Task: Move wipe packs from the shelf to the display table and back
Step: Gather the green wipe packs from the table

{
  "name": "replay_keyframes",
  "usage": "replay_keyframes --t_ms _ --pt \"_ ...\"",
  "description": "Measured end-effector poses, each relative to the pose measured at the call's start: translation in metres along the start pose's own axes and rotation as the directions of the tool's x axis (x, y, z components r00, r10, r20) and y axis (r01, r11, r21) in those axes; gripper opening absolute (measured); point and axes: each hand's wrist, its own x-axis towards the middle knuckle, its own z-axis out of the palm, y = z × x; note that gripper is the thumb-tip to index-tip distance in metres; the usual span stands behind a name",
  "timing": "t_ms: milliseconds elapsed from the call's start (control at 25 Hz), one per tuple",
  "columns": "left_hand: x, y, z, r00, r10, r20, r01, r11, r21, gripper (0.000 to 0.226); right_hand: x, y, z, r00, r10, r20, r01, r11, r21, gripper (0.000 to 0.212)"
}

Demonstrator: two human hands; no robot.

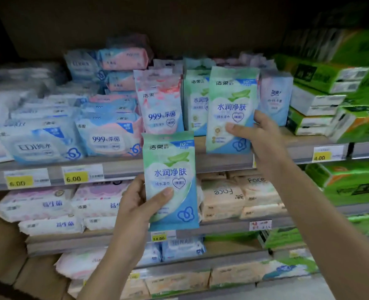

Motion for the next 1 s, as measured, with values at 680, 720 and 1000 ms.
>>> replay_keyframes --t_ms 680,720,1000 --pt "0.053 0.005 0.041 0.996 0.085 -0.016 -0.085 0.996 -0.023 0.043 0.059 0.028 0.032 0.958 -0.288 -0.003 0.182 0.616 -0.766 0.036" --pt "0.054 0.006 0.042 0.996 0.084 -0.017 -0.084 0.996 -0.023 0.042 0.057 0.022 0.033 0.956 -0.293 0.007 0.166 0.522 -0.837 0.041" --pt "0.058 0.008 0.050 0.995 0.097 -0.012 -0.098 0.994 -0.058 0.047 0.048 0.005 0.038 0.966 -0.257 0.008 0.083 0.280 -0.956 0.055"
